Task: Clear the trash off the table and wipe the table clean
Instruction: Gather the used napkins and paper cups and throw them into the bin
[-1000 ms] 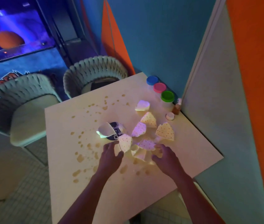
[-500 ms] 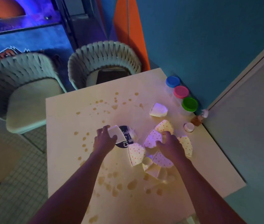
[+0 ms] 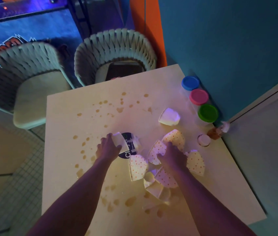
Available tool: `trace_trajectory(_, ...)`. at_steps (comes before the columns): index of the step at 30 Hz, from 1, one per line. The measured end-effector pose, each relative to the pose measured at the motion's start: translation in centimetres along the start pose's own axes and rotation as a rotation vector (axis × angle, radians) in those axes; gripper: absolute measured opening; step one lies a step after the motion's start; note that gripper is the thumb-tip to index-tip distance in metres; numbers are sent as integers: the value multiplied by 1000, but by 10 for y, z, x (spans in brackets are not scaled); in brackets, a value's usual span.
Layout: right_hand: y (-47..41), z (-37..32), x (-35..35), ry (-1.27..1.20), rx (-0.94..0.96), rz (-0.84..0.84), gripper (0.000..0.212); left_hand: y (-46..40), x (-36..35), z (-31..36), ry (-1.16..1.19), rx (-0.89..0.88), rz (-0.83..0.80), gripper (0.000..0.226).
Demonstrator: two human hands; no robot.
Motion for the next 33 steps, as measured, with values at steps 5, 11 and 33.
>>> trace_trajectory(5,-10,-6,1,-56,69,11,51,1,-3,10,5,23,53,77)
trace_trajectory(11,-24,-2,3,-232,93,-62,38,1,5,31,16,34,40,56)
trace_trajectory(33,-85,56,56,-386,89,-142,30,-35,-50,256,475,-129,-264,64)
Point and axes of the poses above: each hand's wrist, its own y-axis away from the middle knuckle, its own x-axis out of the back of the hand, z = x × y, the point moved 7 cm from there along -y, towards the middle knuckle, and after that the axes turned 2 degrees about z, right-handed, at the moved point
